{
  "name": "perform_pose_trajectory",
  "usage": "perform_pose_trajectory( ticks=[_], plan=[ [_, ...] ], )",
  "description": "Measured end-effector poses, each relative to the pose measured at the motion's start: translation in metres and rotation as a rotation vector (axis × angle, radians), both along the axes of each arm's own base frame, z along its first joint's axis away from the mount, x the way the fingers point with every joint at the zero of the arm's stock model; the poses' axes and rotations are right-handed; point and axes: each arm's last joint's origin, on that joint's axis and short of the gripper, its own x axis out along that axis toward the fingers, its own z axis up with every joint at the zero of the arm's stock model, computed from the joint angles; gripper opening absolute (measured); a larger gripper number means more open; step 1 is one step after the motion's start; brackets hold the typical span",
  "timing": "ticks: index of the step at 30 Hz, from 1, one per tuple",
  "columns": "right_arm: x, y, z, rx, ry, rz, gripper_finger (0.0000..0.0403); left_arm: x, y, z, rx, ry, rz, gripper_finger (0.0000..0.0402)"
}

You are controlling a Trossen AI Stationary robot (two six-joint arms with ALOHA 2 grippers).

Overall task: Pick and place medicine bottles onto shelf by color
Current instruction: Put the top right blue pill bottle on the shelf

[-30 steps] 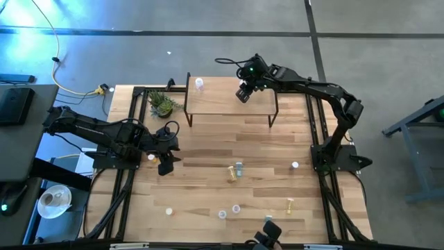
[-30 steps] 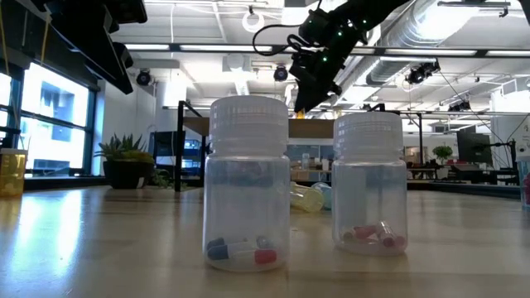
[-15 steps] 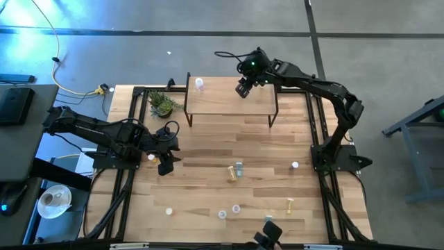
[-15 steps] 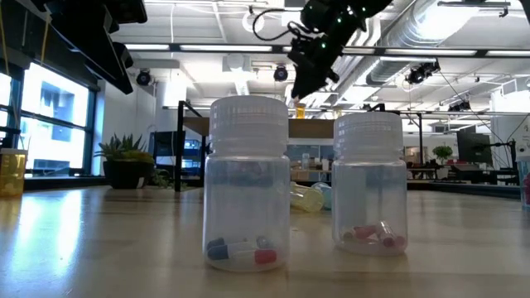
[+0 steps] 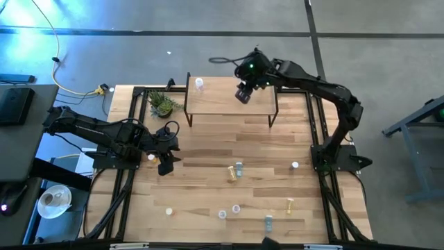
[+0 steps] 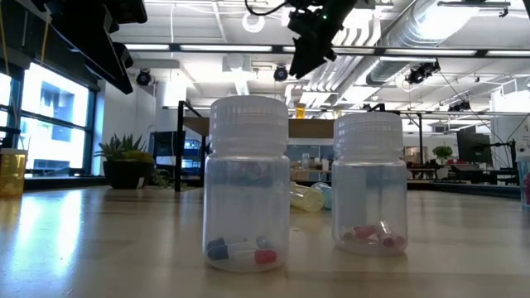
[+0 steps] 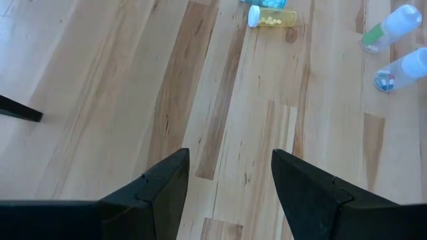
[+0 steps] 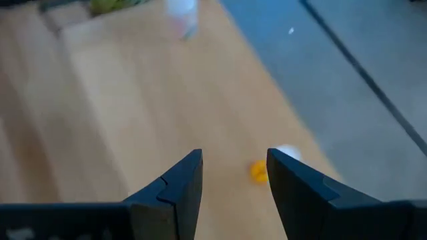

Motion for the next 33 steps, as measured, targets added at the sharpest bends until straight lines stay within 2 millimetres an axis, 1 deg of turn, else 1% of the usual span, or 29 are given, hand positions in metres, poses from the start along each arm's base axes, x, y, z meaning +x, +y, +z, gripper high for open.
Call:
perform_pose_trajectory(
  ticks=[6, 16, 20, 24, 27, 30, 33],
  plan=[
    [0.000, 0.030, -0.005, 0.052, 0.115, 0.073, 0.0158, 0.000, 0.000, 0.000, 0.000, 0.000, 0.000, 0.0202],
    [0.006, 0.083, -0.009, 0.089, 0.213, 0.200, 0.0158, 0.000, 0.000, 0.000, 0.000, 0.000, 0.000, 0.0202],
    [0.005, 0.102, -0.022, 0.099, 0.260, 0.248, 0.0158, 0.000, 0.000, 0.000, 0.008, 0.001, -0.012, 0.0202],
    [-0.006, 0.119, -0.036, 0.112, 0.294, 0.240, 0.0158, 0.000, 0.000, 0.000, 0.045, 0.003, -0.061, 0.0202],
    [-0.020, 0.133, -0.046, 0.088, 0.321, 0.204, 0.0158, 0.000, 0.000, 0.000, 0.063, 0.006, -0.087, 0.0202],
    [-0.037, 0.146, -0.051, 0.068, 0.308, 0.155, 0.0158, 0.000, 0.000, 0.000, 0.067, 0.006, -0.092, 0.0202],
    [-0.052, 0.159, -0.053, 0.049, 0.260, 0.114, 0.0158, 0.001, 0.000, 0.000, 0.066, 0.001, -0.091, 0.0202]
  ],
)
